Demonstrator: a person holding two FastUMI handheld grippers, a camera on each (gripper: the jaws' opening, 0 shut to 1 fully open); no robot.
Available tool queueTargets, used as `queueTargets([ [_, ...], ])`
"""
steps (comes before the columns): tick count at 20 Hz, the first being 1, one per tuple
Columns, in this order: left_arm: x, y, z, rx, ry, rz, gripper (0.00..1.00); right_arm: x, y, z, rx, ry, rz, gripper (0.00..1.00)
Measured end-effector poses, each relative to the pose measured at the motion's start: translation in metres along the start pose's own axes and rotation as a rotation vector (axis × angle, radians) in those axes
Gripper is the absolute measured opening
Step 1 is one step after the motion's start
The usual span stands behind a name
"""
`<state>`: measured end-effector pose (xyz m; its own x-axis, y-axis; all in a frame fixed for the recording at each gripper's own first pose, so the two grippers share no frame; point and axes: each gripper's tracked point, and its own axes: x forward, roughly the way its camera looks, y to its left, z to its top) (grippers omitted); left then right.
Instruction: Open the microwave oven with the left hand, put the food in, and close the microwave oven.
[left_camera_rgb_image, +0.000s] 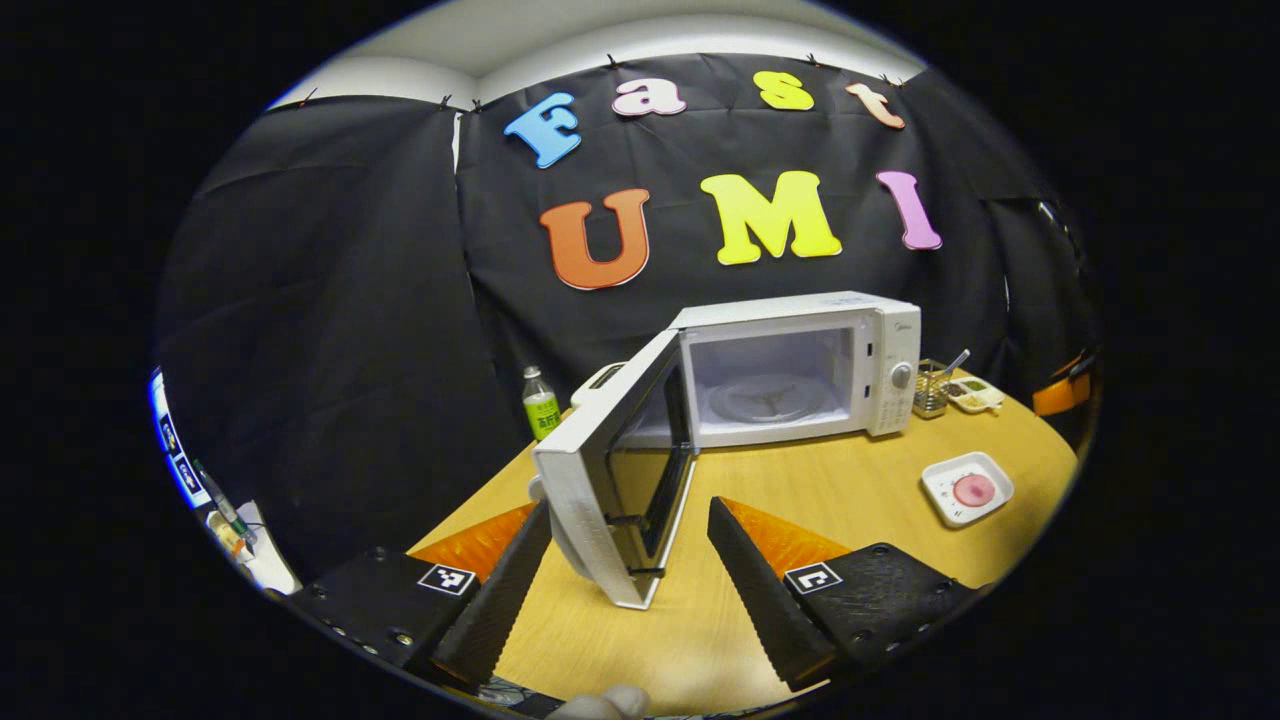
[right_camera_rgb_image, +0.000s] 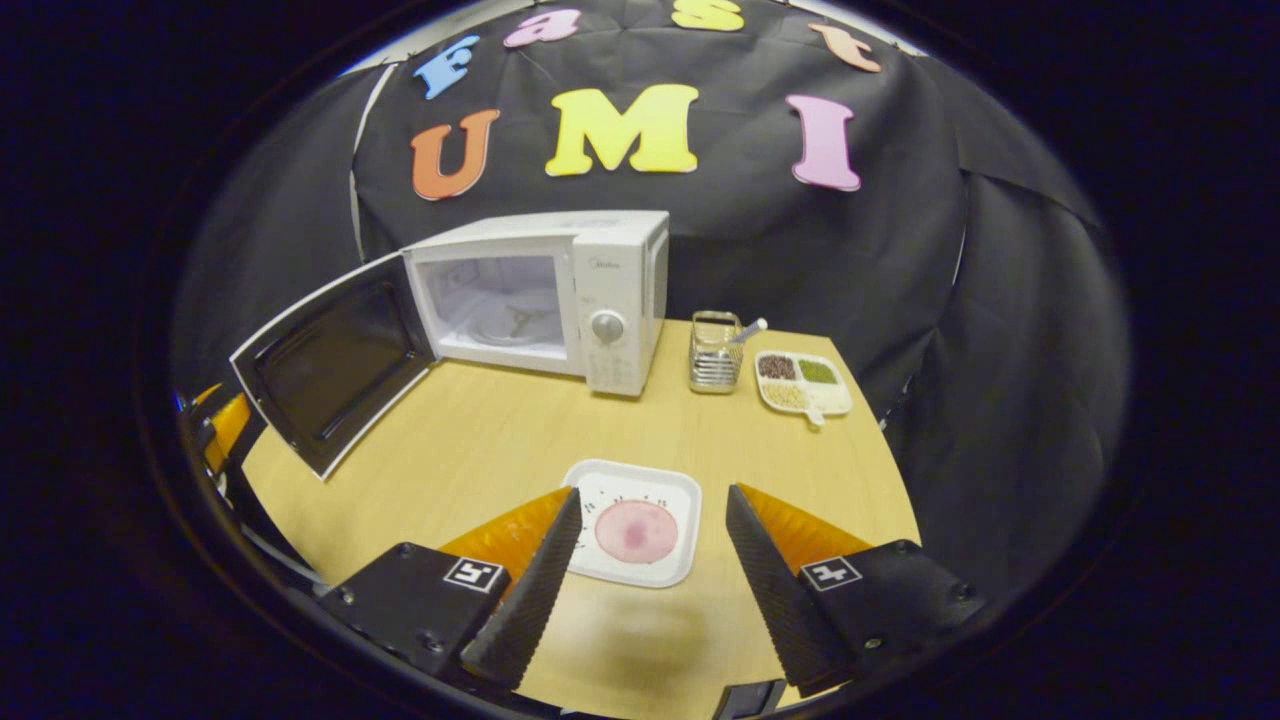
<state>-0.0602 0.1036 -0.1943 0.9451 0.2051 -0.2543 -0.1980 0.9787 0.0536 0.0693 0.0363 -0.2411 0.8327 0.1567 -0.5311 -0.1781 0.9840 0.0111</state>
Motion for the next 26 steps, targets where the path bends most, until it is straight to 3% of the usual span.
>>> queueTargets([
  [6,0.0,-0.044,0.054,-0.021,-0.066,-0.066,0.96,0.05,-0.013,-0.057,0.055,0.182,0.037,0.84],
  [7,0.001,-0.047,0.06,-0.018,-0.075,-0.07,0.96,0.058,-0.016,-0.064,0.058,0.204,0.038,0.75],
  [8,0.001,-0.051,0.063,-0.014,-0.077,-0.077,0.96,0.063,-0.018,-0.07,0.065,0.223,0.044,0.8],
  [11,0.003,-0.059,0.068,0.007,-0.067,-0.089,0.96,0.076,-0.021,-0.087,0.123,0.283,0.061,0.71],
  [12,0.003,-0.061,0.069,0.013,-0.066,-0.094,0.96,0.079,-0.021,-0.091,0.143,0.3,0.068,0.6],
  [13,0.006,-0.063,0.07,0.017,-0.067,-0.098,0.96,0.081,-0.02,-0.095,0.165,0.315,0.075,0.67],
  [14,0.008,-0.063,0.068,0.021,-0.062,-0.101,0.96,0.084,-0.018,-0.097,0.184,0.33,0.088,0.62],
  [15,0.009,-0.062,0.068,0.024,-0.06,-0.097,0.96,0.085,-0.016,-0.101,0.199,0.345,0.1,0.48],
  [16,0.011,-0.062,0.068,0.023,-0.057,-0.096,0.96,0.086,-0.015,-0.103,0.21,0.361,0.103,0.43],
  [20,0.021,-0.061,0.065,0.011,-0.041,-0.088,0.96,0.09,-0.018,-0.114,0.212,0.424,0.077,0.28],
  [21,0.023,-0.06,0.064,0.01,-0.04,-0.085,0.96,0.09,-0.02,-0.113,0.2,0.429,0.065,0.35],
  [22,0.025,-0.06,0.064,0.009,-0.038,-0.083,0.96,0.089,-0.02,-0.113,0.195,0.438,0.057,0.15],
  [23,0.029,-0.06,0.062,0.012,-0.033,-0.082,0.96,0.09,-0.02,-0.114,0.19,0.46,0.051,0.26],
  [26,0.036,-0.061,0.06,0.009,-0.026,-0.083,0.96,0.093,-0.021,-0.113,0.185,0.512,0.026,0.24],
])
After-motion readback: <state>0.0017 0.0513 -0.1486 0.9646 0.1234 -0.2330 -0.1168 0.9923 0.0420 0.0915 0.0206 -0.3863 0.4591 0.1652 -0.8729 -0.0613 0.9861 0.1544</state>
